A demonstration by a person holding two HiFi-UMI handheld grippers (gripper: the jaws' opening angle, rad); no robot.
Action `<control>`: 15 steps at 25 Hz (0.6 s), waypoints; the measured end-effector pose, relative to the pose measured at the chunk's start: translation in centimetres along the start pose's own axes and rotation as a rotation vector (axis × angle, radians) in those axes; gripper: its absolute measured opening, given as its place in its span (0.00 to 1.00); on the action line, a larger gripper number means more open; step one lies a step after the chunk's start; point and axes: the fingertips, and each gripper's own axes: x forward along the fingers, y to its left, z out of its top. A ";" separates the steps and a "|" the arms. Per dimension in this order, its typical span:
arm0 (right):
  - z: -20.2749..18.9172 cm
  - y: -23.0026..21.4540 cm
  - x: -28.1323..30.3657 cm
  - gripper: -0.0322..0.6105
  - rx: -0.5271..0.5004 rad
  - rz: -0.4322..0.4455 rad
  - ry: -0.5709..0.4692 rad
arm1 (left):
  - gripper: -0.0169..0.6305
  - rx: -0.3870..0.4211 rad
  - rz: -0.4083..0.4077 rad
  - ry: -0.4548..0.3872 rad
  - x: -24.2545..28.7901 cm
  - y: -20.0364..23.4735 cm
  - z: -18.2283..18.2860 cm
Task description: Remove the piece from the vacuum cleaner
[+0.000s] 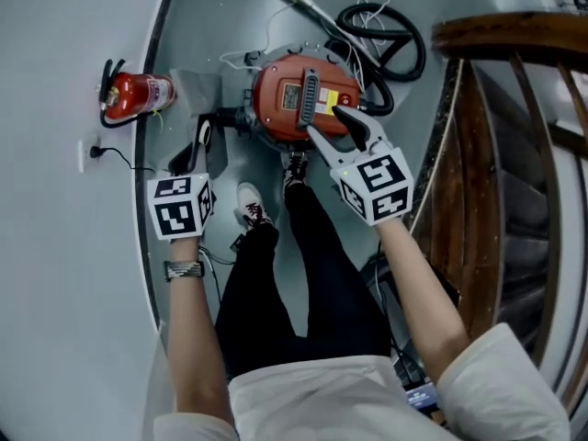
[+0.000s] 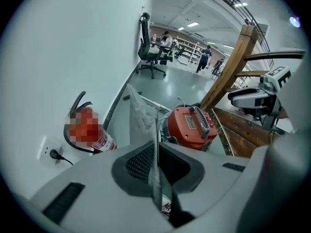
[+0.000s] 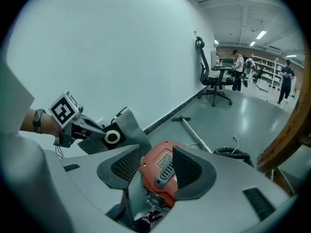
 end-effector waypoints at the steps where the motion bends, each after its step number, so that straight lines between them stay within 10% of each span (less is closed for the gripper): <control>1: 0.9 0.6 -0.8 0.39 -0.009 0.003 -0.007 | 0.07 0.009 -0.004 -0.004 -1.0 -0.3 0.3; 15: 9.6 2.7 -14.8 0.30 -0.117 -0.041 -0.125 | 0.07 0.152 -0.066 -0.106 -12.8 -5.5 6.7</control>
